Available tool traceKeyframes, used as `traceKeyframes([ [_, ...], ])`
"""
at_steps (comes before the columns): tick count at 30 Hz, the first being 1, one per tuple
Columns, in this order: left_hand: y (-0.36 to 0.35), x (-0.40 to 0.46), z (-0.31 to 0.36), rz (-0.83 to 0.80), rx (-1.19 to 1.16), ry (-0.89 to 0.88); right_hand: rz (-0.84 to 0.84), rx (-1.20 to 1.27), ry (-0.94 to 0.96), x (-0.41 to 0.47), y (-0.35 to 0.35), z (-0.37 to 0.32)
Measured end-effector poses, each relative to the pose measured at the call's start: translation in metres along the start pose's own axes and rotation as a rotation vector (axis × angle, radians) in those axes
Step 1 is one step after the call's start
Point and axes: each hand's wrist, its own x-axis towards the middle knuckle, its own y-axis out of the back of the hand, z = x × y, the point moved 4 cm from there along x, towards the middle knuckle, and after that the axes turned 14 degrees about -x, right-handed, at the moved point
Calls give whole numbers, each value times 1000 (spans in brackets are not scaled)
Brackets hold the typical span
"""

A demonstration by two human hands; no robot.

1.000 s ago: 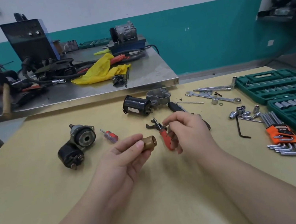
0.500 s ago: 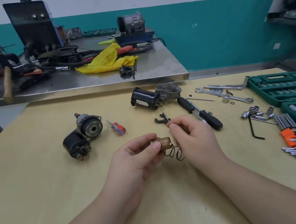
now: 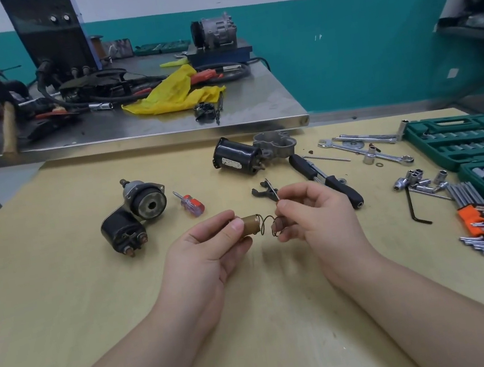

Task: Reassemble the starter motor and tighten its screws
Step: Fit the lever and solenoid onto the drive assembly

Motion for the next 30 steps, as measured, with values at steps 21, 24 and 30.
traceKeyframes([
  [21, -5, -4, -1, 37, -63, 129, -79, 181, 78, -15, -6, -12],
  [24, -6, -4, -3, 42, -112, 140, -59, 17, 152, -20, -10, -16],
  [30, -4, -2, -1, 38, -161, 128, -31, -388, 318, -27, -14, -19],
])
